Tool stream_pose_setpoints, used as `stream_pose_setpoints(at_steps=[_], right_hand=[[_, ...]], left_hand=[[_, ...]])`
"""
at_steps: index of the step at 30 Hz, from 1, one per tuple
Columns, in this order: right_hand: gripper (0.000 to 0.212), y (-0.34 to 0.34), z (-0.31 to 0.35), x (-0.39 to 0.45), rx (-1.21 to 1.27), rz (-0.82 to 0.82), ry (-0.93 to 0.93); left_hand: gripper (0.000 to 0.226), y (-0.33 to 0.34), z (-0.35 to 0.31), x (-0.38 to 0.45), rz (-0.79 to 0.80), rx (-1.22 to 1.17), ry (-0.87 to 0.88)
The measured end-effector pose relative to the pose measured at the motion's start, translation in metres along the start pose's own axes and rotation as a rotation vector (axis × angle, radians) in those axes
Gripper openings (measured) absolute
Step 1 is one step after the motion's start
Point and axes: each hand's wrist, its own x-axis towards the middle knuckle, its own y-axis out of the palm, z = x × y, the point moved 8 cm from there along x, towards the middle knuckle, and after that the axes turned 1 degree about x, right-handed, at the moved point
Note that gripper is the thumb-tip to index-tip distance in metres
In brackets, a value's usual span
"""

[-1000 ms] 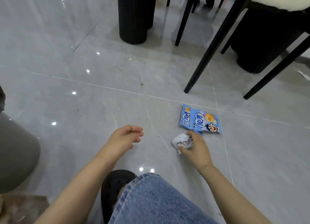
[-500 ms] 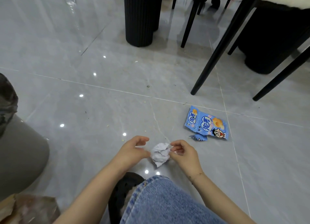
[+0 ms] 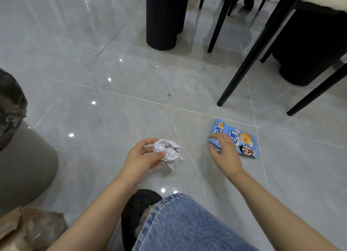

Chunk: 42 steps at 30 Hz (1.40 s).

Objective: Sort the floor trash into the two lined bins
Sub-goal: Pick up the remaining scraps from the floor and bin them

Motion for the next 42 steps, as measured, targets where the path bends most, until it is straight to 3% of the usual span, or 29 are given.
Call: stream_pose_setpoints(at_steps=[3,5,8,12,14,18,21,26,30,35,40,42], right_hand=[[0.074,-0.006,-0.049,0.033,-0.613,0.192,0.02],[0.085,0.002,-0.078,0.041,-0.936,0.385,0.065],[0.078,0.009,-0.091,0.045,-0.971,0.474,0.077],[0.054,0.004,-0.076,0.051,-0.978,0.363,0.059],[0.038,-0.003,-0.064,0.051,-0.843,0.245,0.086],[0.014,-0.015,-0.01,0.034,-0.271,0.003,0.006],[0.022,-0.014,0.036,0.024,0.048,0.044,0.031],[0.011,0.003,0.119,0.013,0.642,0.207,0.213],[0.013,0.023,0.181,0.002,0.831,0.35,0.273],[0.016,0.037,0.232,-0.018,1.016,0.488,0.295],[0.019,0.041,0.268,-0.043,1.047,0.571,0.308],[0.023,0.037,0.278,-0.048,1.001,0.562,0.289]], left_hand=[[0.037,-0.006,-0.004,0.001,-0.007,-0.048,0.0],[0.038,-0.008,-0.003,0.002,-0.016,-0.068,-0.006],[0.038,-0.009,0.002,-0.001,-0.015,-0.063,-0.032],[0.036,-0.01,0.003,-0.007,0.005,-0.034,-0.05],[0.036,-0.012,0.0,-0.01,0.004,-0.053,-0.044],[0.035,-0.018,-0.012,-0.018,-0.004,-0.107,-0.013],[0.033,-0.025,-0.031,-0.03,-0.01,-0.145,0.034],[0.034,-0.044,-0.062,-0.055,-0.019,-0.156,0.121],[0.043,-0.072,-0.084,-0.084,-0.064,-0.095,0.217],[0.033,-0.095,-0.108,-0.114,-0.153,-0.019,0.358],[0.047,-0.107,-0.115,-0.139,-0.174,-0.152,0.403],[0.039,-0.113,-0.117,-0.148,-0.196,-0.159,0.424]])
